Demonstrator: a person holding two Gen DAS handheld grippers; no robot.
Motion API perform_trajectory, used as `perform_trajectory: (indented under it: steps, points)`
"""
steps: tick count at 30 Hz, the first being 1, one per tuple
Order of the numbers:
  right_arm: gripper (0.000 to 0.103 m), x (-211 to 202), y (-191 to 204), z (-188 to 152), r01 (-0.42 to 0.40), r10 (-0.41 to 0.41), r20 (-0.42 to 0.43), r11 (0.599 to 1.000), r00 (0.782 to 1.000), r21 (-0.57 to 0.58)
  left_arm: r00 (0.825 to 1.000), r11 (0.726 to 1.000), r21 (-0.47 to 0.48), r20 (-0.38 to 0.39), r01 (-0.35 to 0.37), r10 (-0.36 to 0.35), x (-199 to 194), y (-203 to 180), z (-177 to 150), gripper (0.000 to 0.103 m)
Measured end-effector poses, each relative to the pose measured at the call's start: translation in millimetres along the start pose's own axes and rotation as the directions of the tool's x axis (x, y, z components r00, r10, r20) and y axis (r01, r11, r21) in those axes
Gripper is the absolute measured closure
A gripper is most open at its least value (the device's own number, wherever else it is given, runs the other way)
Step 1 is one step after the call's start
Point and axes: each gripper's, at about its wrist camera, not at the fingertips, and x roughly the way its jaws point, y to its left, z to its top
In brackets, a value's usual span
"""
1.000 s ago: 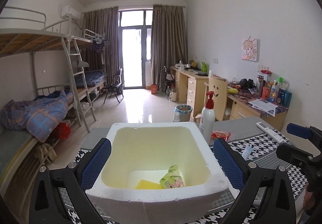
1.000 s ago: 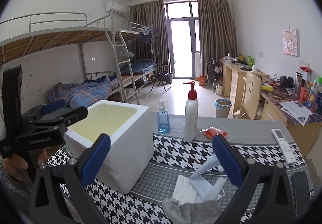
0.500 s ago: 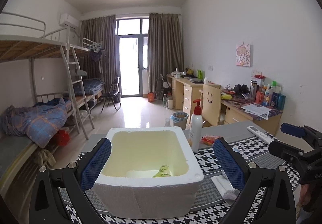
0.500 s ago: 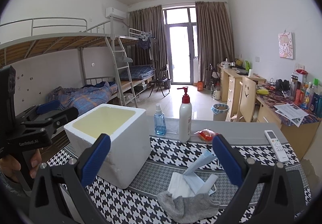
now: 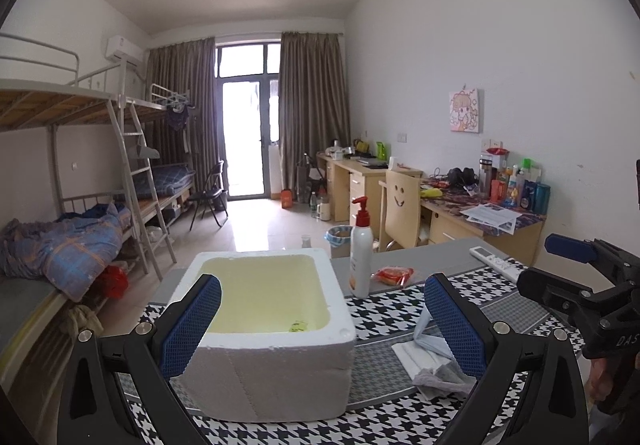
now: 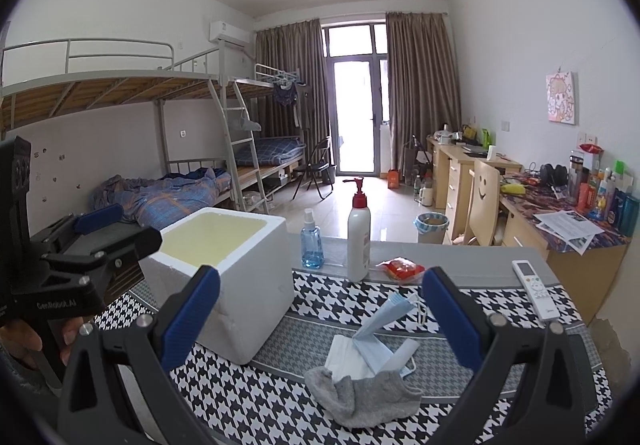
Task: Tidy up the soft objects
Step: 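Withdraw both tools from the box back toward the grey sock and masks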
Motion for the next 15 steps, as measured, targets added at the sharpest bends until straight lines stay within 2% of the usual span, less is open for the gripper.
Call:
perform_trajectory:
  steps: [15]
  points:
    - [0.001, -15, -12, -14, 0.018, -0.018, 0.014, 1.0, 1.0, 0.0, 0.999, 0.999, 0.015, 0.014, 0.04, -0.041, -13, -22, -16, 0.001]
